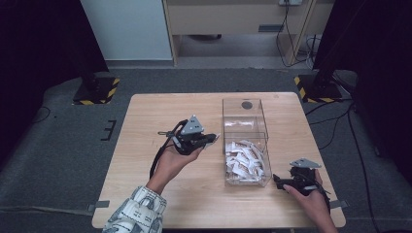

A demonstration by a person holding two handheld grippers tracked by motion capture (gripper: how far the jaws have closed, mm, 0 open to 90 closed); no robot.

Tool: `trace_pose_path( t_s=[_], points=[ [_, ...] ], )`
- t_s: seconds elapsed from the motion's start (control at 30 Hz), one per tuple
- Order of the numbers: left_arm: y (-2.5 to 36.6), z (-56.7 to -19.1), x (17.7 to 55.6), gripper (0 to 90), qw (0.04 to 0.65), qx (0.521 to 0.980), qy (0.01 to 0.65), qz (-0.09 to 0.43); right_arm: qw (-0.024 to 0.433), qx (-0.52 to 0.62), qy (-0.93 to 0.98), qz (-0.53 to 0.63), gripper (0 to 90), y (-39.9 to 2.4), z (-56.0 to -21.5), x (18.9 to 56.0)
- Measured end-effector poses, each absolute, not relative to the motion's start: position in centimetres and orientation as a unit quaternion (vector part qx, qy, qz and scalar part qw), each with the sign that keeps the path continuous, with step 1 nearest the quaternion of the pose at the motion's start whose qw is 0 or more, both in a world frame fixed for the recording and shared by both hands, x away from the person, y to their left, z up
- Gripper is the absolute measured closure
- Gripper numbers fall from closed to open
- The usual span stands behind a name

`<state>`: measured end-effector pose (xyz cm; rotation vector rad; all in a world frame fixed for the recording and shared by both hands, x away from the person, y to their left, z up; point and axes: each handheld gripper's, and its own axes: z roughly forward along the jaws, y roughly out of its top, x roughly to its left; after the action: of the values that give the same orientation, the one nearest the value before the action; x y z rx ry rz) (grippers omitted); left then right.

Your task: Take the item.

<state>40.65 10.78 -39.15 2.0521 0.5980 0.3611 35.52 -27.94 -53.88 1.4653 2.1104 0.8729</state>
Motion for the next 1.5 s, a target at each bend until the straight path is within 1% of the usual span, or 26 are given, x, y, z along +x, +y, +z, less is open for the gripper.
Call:
trace_pose_path(
  t_s=[1.5],
  points=[
    [14.7, -43.4, 41.1, 89.9, 0.43, 0.845, 0.282, 0.145, 0.212, 0.528, 0.76, 0.314, 0.8, -27.9, -53.9, 35.5]
  ],
)
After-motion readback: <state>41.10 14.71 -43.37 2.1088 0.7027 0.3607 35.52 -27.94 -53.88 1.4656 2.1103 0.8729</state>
